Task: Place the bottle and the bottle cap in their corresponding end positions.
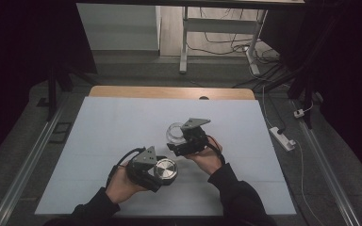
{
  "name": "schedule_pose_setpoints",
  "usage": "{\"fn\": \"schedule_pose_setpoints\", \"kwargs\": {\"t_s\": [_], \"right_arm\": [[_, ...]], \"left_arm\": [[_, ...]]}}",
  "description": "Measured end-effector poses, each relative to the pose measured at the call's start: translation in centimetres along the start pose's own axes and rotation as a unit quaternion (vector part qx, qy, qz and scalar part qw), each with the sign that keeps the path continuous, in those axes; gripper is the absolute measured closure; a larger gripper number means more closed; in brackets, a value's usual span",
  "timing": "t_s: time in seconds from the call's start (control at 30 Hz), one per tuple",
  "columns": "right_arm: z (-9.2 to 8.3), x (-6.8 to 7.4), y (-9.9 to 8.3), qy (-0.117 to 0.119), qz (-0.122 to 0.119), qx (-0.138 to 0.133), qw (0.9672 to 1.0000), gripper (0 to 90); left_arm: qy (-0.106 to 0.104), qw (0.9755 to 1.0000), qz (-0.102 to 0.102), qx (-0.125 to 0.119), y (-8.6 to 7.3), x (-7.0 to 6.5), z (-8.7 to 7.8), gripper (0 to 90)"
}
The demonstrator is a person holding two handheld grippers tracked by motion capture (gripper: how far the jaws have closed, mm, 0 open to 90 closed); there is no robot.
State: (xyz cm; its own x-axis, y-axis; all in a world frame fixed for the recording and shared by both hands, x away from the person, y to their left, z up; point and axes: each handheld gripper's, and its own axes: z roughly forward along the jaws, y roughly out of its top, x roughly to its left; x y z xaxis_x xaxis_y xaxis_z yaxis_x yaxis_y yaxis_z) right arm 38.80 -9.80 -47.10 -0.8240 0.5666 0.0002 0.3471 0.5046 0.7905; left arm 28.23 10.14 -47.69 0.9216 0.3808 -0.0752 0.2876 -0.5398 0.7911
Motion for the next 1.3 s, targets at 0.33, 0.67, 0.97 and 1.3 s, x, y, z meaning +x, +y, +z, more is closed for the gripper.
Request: {"fn": "schedule_pose_setpoints", "kwargs": {"t_s": [0.33, 0.67, 0.97, 1.3], "right_arm": [[1.4, -0.8, 0.5, -0.008, 0.004, 0.003, 1.0000, 15.0], [2.7, -1.8, 0.8, -0.019, 0.009, 0.007, 0.9997, 15.0], [3.7, -2.6, 1.3, -0.029, 0.011, 0.006, 0.9995, 15.0], [5.0, -3.3, 1.4, -0.039, 0.013, 0.011, 0.9991, 15.0]], "left_arm": [[0.008, 0.9999, -0.007, 0.001, -0.9, 0.2, 1.8, 19.1], [0.023, 0.9997, -0.011, 0.006, -1.7, 0.9, 3.5, 19.1], [0.041, 0.9989, -0.015, 0.013, -2.1, 1.8, 5.1, 19.1], [0.054, 0.9981, -0.020, 0.022, -2.4, 2.8, 6.3, 19.1]]}}
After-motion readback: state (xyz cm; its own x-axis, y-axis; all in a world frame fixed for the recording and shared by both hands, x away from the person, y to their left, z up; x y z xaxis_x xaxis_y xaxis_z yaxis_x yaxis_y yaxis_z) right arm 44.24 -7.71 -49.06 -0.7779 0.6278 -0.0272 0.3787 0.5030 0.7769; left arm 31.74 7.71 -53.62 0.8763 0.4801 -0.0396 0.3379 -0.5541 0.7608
